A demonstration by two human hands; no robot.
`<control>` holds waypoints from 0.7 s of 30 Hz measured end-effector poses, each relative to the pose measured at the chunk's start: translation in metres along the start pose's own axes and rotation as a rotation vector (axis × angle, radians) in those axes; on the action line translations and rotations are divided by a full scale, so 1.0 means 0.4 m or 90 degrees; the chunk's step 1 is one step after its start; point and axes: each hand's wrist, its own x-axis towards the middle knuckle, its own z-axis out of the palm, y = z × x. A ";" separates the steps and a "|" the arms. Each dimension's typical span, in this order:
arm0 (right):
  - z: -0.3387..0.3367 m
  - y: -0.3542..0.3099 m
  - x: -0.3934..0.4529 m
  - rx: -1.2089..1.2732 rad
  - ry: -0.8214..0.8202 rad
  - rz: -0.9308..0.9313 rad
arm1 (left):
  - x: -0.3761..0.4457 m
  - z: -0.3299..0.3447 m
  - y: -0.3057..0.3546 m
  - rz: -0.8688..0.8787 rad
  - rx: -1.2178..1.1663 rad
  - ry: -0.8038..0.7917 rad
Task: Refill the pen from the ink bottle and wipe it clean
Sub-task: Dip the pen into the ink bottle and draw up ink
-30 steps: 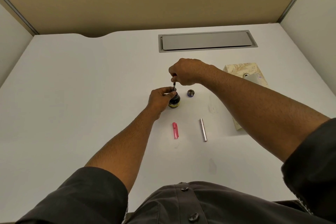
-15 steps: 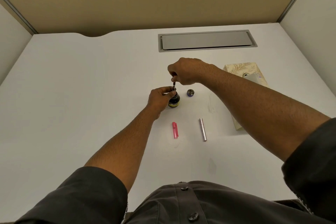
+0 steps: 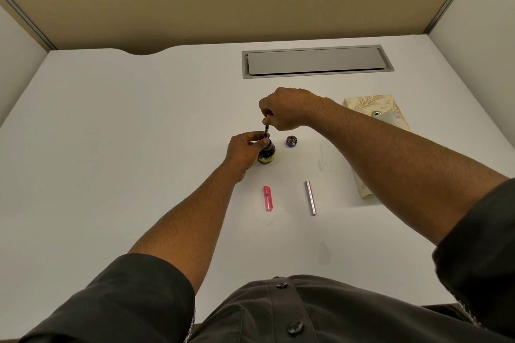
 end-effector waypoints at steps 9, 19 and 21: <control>0.010 -0.007 0.013 0.005 0.003 0.039 | -0.004 -0.002 0.004 0.003 -0.003 -0.003; 0.025 0.008 0.018 0.036 0.010 -0.019 | -0.009 0.001 0.008 0.001 -0.001 0.003; 0.025 0.007 0.021 0.032 0.012 -0.026 | -0.009 0.000 0.009 -0.002 -0.004 0.001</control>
